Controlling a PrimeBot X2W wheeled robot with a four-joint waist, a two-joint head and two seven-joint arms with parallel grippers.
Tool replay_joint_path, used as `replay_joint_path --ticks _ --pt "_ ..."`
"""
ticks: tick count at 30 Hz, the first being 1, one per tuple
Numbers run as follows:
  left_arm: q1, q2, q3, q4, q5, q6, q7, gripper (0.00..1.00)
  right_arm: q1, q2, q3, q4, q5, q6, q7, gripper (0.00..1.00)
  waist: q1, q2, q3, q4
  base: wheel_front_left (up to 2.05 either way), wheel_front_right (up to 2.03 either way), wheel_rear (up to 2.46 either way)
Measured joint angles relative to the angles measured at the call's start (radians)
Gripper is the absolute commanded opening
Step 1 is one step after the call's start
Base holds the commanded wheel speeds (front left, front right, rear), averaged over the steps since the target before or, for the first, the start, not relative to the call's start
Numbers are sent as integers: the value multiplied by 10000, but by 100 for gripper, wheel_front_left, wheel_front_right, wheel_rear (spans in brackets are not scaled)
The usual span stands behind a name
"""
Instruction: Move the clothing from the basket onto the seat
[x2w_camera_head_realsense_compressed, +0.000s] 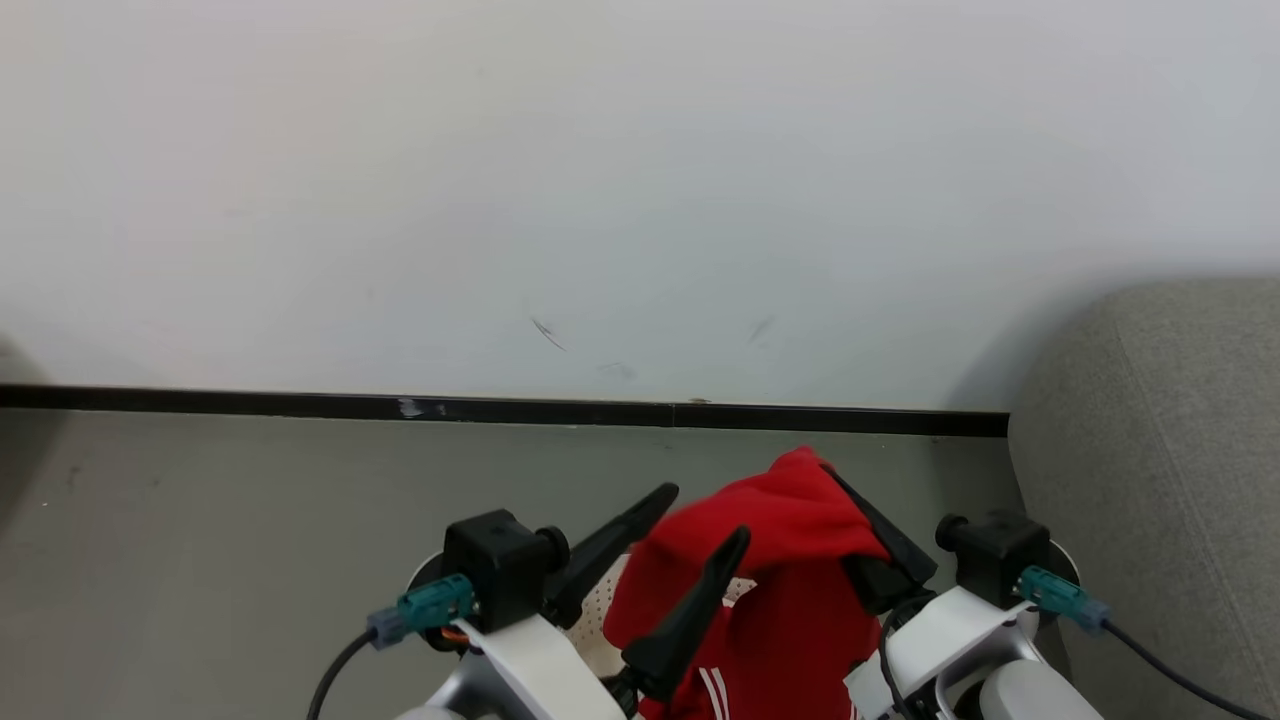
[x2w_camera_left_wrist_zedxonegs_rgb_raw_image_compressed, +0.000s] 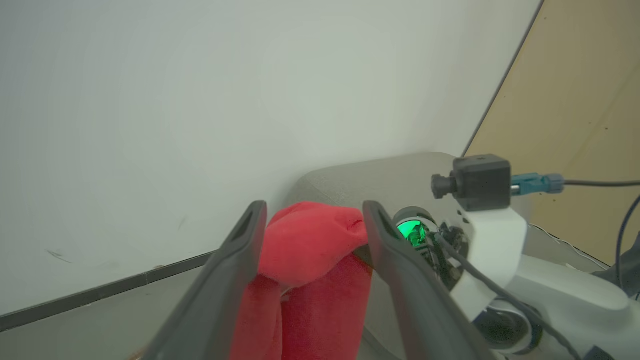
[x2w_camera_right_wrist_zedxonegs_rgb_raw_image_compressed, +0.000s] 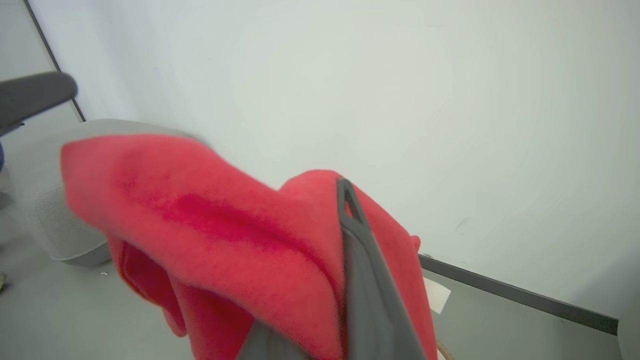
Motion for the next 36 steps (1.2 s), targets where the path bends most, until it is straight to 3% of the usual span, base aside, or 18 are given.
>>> replay_joint_path --ticks 15,36 --pt "626 353 -351 165 96 -777 -673 100 236 23 -1041 -775 -690 0 0 0 0 0 68 -750 0 0 0" --pt "911 449 -301 493 104 -1312 -1313 100 1087 -82 -2341 -1544 -1429 0 0 0 0 0 168 -2184 0 0 0"
